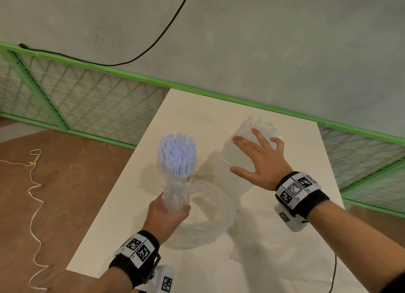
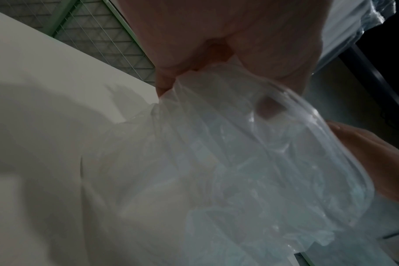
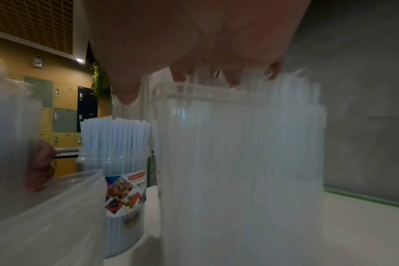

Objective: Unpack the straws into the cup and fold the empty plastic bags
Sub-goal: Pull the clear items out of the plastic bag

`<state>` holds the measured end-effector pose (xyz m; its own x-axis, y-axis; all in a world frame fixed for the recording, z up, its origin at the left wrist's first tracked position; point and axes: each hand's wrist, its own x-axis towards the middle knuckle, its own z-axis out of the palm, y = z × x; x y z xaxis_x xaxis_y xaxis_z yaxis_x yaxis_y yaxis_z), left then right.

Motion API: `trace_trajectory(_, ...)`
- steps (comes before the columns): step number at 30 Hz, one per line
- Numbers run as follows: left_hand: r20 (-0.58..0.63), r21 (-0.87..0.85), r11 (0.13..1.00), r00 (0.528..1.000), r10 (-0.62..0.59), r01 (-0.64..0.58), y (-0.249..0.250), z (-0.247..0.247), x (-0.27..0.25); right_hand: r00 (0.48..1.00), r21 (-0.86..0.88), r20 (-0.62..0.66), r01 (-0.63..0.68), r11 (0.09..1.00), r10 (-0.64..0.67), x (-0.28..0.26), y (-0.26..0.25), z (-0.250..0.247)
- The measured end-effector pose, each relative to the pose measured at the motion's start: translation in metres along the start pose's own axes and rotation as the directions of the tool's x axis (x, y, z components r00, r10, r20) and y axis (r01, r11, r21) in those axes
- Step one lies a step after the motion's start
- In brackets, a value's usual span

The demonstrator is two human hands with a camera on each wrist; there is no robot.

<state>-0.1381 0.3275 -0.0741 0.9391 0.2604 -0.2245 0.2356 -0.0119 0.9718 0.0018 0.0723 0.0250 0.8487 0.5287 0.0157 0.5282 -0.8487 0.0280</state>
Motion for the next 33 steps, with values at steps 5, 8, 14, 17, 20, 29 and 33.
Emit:
trace_trajectory(5, 0.001, 0.009, 1.000, 1.000, 0.001, -0.001, 0.001, 0.001, -0.001, 0.990, 0.057, -0.101, -0.096, 0.994, 0.102, 0.022, -0.021, 0.001)
trace_trajectory(8, 0.001, 0.006, 1.000, 1.000, -0.005, 0.005, 0.001, 0.000, 0.000, 0.969, 0.104, -0.215, -0.097, 0.990, 0.118, 0.034, -0.022, 0.004)
trace_trajectory(14, -0.004, 0.033, 0.999, 1.000, -0.002, 0.002, 0.001, -0.001, 0.001, 0.932, 0.259, -0.338, -0.039, 0.965, 0.129, 0.041, -0.007, 0.015)
trace_trajectory(17, -0.010, 0.045, 0.999, 1.000, -0.015, 0.015, 0.000, -0.001, 0.001, 0.897, 0.420, -0.412, 0.030, 0.907, 0.161, 0.040, 0.001, 0.002)
trace_trajectory(20, 0.002, 0.057, 0.998, 1.000, 0.002, -0.002, 0.001, -0.001, 0.001, 0.934, 0.306, -0.324, -0.046, 0.951, 0.149, 0.033, 0.008, 0.000)
trace_trajectory(29, 0.040, 0.035, 0.999, 0.999, 0.028, -0.030, 0.009, 0.004, -0.003, 0.977, 0.157, -0.199, -0.043, 0.987, 0.074, 0.013, 0.003, -0.013)
trace_trajectory(33, 0.124, 0.030, 0.996, 0.989, 0.078, -0.082, 0.013, 0.007, -0.001, 0.924, 0.359, -0.338, 0.302, 0.883, -0.179, -0.003, -0.045, -0.036)
